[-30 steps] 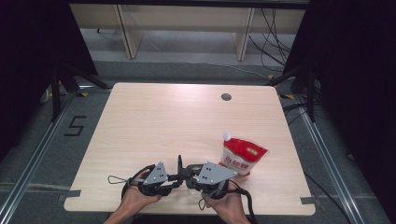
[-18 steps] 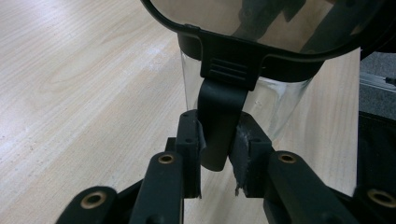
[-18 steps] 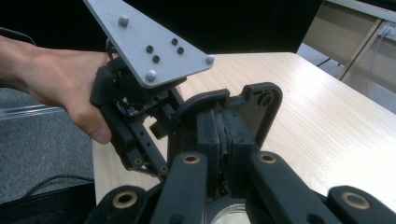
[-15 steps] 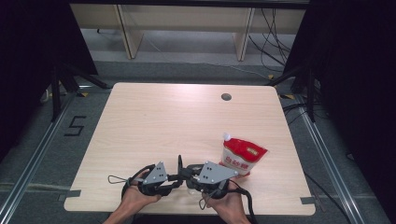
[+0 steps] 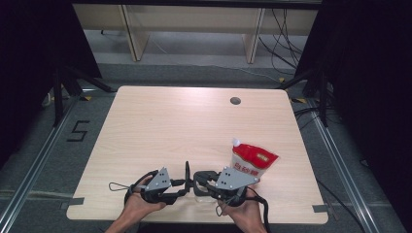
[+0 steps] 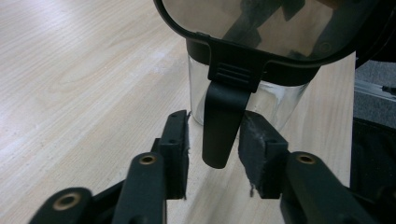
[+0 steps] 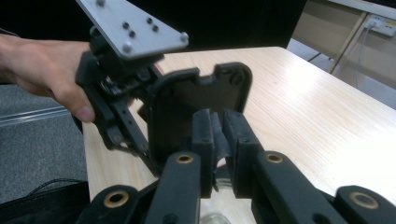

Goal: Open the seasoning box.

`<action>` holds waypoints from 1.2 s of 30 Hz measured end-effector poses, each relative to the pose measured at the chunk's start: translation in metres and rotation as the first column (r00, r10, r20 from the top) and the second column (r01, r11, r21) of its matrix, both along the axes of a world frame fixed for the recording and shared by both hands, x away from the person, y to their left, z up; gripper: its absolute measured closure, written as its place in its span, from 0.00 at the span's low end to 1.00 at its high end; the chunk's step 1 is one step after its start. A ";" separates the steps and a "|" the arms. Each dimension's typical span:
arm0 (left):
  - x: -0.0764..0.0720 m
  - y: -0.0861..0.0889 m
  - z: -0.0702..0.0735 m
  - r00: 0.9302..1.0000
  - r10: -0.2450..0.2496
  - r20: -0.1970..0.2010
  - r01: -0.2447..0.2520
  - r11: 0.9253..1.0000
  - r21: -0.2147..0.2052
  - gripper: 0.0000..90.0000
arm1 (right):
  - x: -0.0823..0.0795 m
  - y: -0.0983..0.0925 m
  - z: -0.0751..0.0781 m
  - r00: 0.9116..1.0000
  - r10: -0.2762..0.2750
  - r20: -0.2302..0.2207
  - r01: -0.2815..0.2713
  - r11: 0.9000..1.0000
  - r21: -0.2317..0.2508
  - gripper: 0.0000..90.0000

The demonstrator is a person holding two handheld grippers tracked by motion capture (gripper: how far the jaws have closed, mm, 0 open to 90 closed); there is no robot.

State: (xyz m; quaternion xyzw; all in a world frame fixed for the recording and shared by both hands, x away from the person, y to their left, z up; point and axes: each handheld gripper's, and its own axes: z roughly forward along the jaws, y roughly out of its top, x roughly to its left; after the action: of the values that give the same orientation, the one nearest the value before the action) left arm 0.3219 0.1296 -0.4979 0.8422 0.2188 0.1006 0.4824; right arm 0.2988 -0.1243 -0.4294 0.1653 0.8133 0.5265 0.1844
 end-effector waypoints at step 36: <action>-0.015 0.019 0.004 0.990 0.133 -0.052 -0.132 0.991 0.019 0.23 | -0.021 -0.123 -0.027 0.967 -0.226 -0.115 0.231 0.972 0.034 0.56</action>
State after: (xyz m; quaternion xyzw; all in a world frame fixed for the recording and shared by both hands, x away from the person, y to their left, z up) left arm 0.3065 0.1483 -0.4935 0.8320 0.2863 0.1118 0.4619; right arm 0.2781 -0.2471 -0.4566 0.2912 0.7850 0.5110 0.1948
